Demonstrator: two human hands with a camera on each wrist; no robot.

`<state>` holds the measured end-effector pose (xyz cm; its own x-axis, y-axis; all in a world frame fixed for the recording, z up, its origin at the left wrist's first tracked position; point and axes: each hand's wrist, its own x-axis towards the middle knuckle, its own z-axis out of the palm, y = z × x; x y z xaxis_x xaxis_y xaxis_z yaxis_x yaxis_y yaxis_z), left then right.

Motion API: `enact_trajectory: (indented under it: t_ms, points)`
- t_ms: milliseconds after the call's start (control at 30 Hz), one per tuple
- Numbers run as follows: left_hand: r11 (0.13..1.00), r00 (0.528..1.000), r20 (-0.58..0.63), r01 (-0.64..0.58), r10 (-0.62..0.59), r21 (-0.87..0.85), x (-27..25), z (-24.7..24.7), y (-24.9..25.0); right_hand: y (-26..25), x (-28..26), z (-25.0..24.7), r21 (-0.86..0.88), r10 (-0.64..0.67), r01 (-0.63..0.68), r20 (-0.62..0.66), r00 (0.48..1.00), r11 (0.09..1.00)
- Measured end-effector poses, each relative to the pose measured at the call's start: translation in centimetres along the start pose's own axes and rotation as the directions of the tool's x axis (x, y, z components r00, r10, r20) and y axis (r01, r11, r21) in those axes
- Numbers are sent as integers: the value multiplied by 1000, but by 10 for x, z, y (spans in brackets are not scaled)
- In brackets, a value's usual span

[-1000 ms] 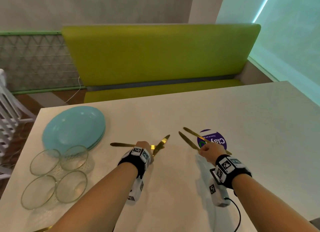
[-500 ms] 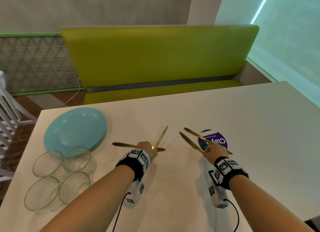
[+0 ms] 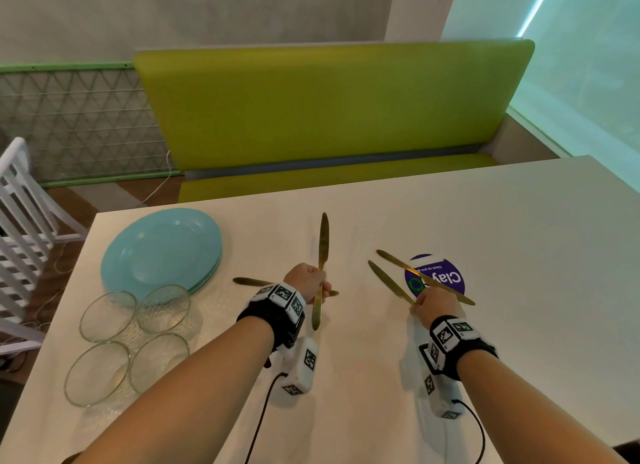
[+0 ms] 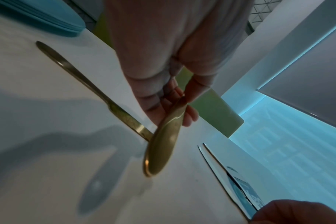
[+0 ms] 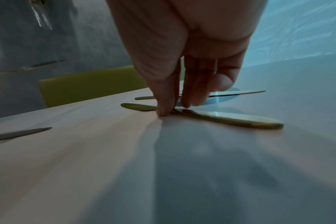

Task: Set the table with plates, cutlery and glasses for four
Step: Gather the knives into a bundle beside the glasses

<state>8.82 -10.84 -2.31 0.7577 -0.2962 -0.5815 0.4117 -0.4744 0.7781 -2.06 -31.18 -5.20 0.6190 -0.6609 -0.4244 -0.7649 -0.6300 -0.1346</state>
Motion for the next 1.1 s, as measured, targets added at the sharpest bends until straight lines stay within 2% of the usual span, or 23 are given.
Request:
enact_trajectory:
  t_ms: [100, 333, 500, 600, 667, 767, 867, 967, 1100]
  points:
    - [998, 1000, 6, 4, -3, -67, 0, 3, 1, 0, -1, 1, -17, -9, 9, 7, 1000, 1000]
    - [988, 1000, 13, 17, -15, -156, 3, 13, 3, -5, -4, 0, -182, -80, 83, 20, 997, 980]
    - [989, 1000, -18, -6, 4, -145, 5, 18, 5, -10, -7, 1, -166, -109, 110, 12, 994, 980]
    - [991, 999, -14, -30, 28, -131, 7, 20, 5, -19, -7, -2, -31, -108, 108, 12, 994, 994]
    - [990, 999, -12, -31, 29, -138, 9, 22, 6, -28, -6, -6, 183, -140, 135, 13, 990, 974]
    - [982, 1000, -15, -11, 9, -188, 10, 25, 7, -45, -9, -14, 490, -195, 134, 75, 978, 861]
    - [986, 1000, -1, 5, -5, -169, 10, 28, 9, -63, -13, -17, 728, -220, 27, 171, 960, 685]
    - [980, 999, 39, 34, -27, -196, 7, 31, 11, -74, -17, -15, 792, -248, -24, 220, 944, 610]
    - [977, 997, 68, 41, -27, -208, 6, 34, 14, -81, -17, -11, 788, -261, -20, 228, 938, 616]
